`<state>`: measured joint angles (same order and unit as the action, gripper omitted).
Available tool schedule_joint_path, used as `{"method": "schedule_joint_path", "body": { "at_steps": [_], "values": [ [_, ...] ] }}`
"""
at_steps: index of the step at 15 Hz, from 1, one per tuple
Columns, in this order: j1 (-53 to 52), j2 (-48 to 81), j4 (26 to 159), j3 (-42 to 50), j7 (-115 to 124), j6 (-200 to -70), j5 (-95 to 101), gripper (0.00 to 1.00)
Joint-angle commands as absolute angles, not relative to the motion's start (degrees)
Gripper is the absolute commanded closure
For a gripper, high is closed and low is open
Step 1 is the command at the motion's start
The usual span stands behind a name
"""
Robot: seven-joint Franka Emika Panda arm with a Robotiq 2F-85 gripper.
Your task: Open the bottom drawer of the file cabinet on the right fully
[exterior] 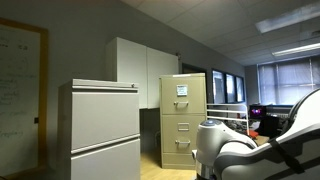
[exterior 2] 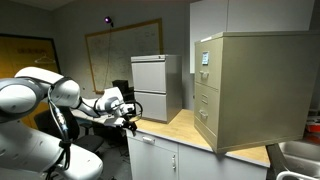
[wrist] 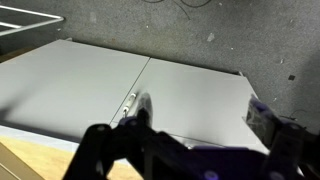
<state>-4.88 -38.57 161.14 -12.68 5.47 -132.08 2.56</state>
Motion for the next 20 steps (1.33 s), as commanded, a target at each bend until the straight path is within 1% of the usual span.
{"method": "schedule_joint_path", "body": {
  "at_steps": [1, 4, 6, 10, 14, 16, 18, 20],
  "values": [
    [-5.72, -38.49, 161.03, -11.8, 6.03, -131.87, 3.31, 0.0],
    [-4.08, -36.45, 161.02, -10.61, 5.95, -133.6, 3.79, 0.0],
    [-1.95, -34.11, 160.88, -9.03, 5.94, -137.03, 4.48, 0.0],
    [5.46, -27.19, 158.47, -4.41, 6.34, -149.54, 6.61, 0.0],
    [11.46, -18.45, 153.25, -0.39, 6.08, -160.9, 7.26, 0.0],
    [11.68, -13.27, 149.41, 2.26, 5.4, -166.16, 4.77, 0.0],
    [9.69, -8.78, 145.18, 5.23, 4.65, -169.9, 0.35, 0.0],
    [4.96, -4.33, 140.67, 9.17, 0.49, -173.84, -9.22, 0.0]
  ]
}}
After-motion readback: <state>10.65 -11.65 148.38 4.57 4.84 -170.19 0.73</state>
